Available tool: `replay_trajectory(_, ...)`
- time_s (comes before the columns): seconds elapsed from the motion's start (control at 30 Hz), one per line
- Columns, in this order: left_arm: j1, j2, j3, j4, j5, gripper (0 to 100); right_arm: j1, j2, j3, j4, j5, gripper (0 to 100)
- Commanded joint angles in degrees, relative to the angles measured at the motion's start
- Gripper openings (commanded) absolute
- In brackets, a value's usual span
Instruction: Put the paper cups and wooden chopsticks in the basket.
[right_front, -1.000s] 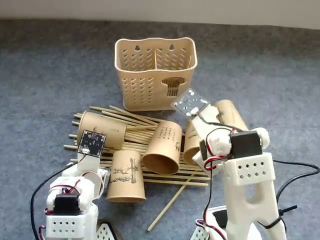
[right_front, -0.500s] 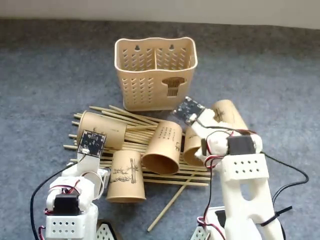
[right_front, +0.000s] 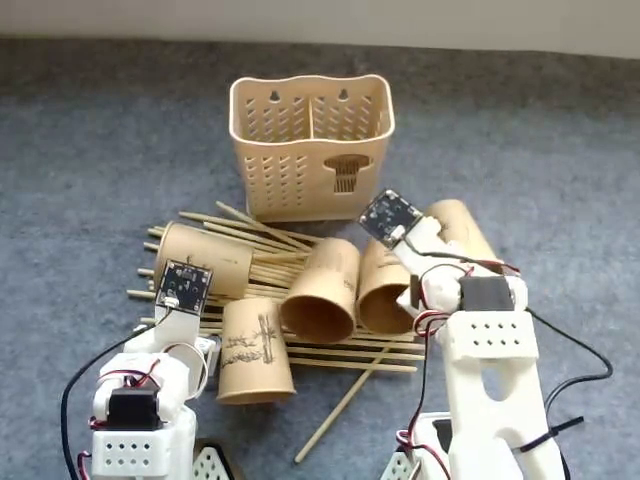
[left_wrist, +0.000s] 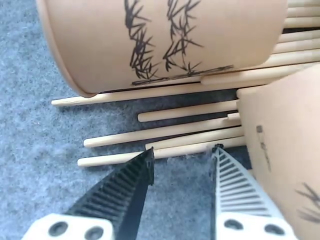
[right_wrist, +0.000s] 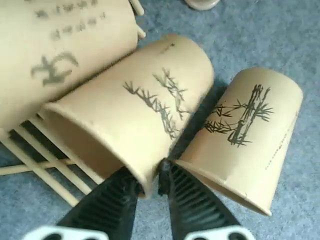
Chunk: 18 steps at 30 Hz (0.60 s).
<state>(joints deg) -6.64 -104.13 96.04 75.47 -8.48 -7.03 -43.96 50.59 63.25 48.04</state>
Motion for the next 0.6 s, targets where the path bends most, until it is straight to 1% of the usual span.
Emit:
replay_trajectory(0.0, 0.7, -0.3, 1.1, 0.2, -0.2, 19, 0.4, -4.1, -3.4, -1.0, -4.9, 0.6)
replay_trajectory(0.17, 0.7, -0.3, 1.1, 0.2, -0.2, 19, 0.3, -12.1, -5.7, -0.9, -10.5, 0.6)
replay_trajectory(0.27, 0.7, -0.3, 1.1, 0.2, -0.2, 19, 0.4, -15.6, -5.8, -0.4, -12.0, 0.6)
replay_trajectory(0.4, 0.7, -0.3, 1.1, 0.2, -0.2, 19, 0.3, -18.4, -5.9, 5.1, -12.0, 0.6)
replay_trajectory(0.57, 0.7, -0.3, 1.1, 0.2, -0.2, 19, 0.3, -19.7, -11.1, 11.6, -12.3, 0.6)
